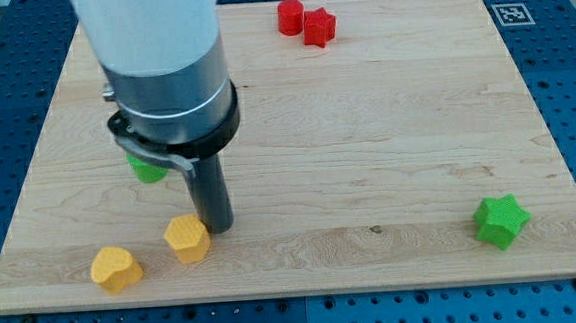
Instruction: Point your arm to the green circle
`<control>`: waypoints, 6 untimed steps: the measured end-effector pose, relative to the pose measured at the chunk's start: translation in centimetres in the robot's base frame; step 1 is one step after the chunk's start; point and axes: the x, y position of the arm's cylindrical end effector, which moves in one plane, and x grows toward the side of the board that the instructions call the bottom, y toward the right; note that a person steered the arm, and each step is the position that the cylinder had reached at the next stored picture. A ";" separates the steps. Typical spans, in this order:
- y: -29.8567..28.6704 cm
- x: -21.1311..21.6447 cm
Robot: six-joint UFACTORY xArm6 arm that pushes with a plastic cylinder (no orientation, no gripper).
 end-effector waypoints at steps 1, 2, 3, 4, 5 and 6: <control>-1.0 0.4; -2.9 -2.0; -8.1 -3.1; -12.1 -5.0; -12.0 -9.3; -10.3 -9.2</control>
